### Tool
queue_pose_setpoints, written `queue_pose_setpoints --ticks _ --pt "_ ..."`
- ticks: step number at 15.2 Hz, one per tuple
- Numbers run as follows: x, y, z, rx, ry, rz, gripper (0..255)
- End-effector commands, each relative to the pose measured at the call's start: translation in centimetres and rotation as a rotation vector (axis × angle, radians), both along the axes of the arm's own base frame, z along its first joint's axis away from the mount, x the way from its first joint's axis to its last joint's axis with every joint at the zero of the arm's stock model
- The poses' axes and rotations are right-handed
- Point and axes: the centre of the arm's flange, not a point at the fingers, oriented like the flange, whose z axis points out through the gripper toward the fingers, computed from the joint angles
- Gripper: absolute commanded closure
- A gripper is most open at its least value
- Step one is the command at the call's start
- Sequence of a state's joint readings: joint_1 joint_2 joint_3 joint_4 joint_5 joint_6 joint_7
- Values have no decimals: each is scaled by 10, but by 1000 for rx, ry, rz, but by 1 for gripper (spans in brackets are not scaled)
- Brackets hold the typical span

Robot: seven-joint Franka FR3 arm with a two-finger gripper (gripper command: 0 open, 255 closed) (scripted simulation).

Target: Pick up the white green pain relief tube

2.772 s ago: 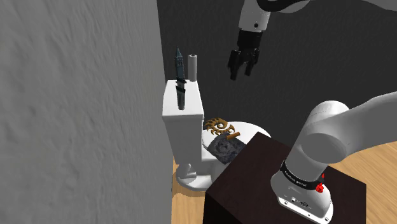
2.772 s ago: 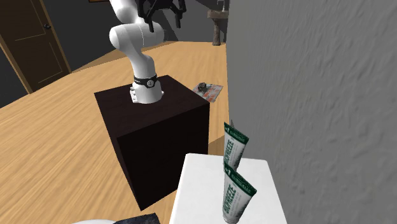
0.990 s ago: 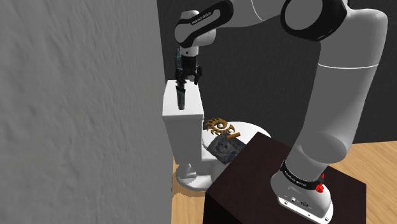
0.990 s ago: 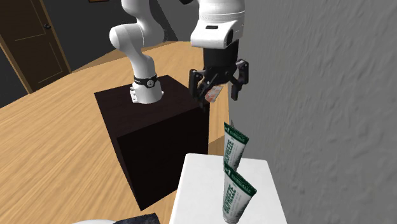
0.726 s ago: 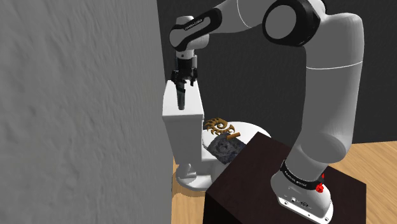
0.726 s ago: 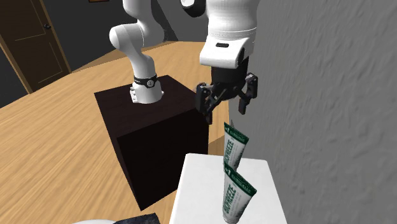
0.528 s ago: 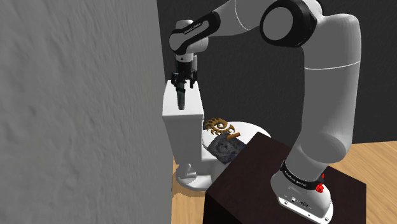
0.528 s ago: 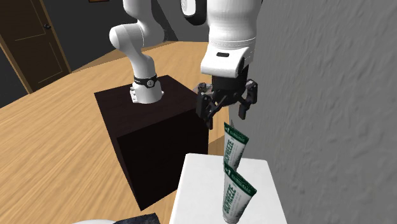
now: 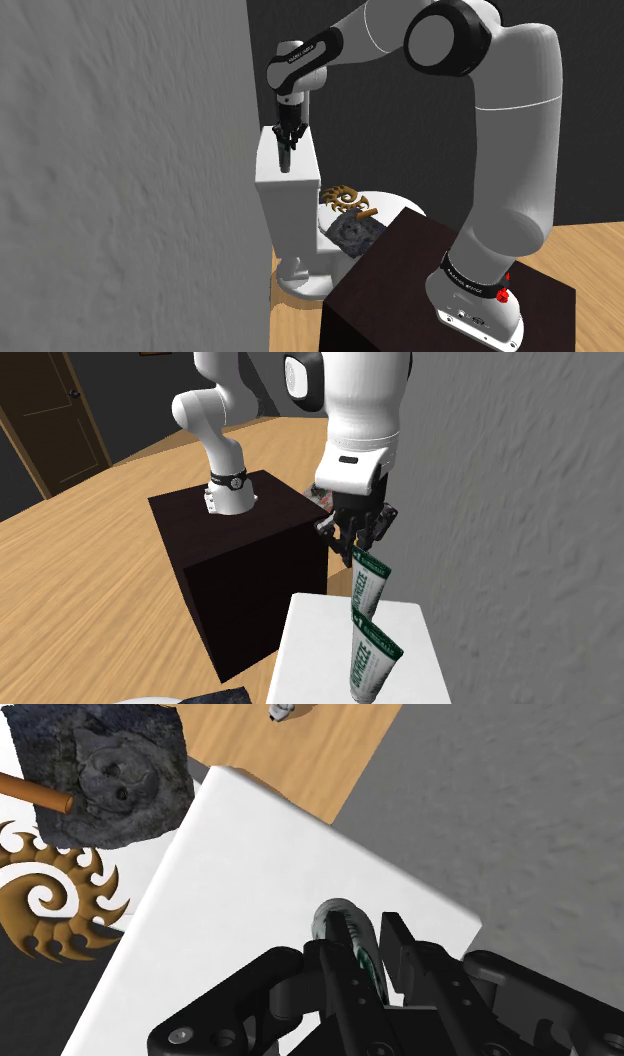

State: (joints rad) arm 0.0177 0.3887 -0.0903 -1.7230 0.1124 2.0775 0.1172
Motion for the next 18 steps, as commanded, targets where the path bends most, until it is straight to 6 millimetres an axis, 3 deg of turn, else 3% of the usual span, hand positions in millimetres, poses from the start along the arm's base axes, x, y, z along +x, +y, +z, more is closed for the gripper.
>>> queue_pose_setpoints --ticks 1,7,18 --pt "0 0 0 0 0 0 255" --pt "0 0 0 0 0 0 255" --pt "0 0 58 0 0 0 255"
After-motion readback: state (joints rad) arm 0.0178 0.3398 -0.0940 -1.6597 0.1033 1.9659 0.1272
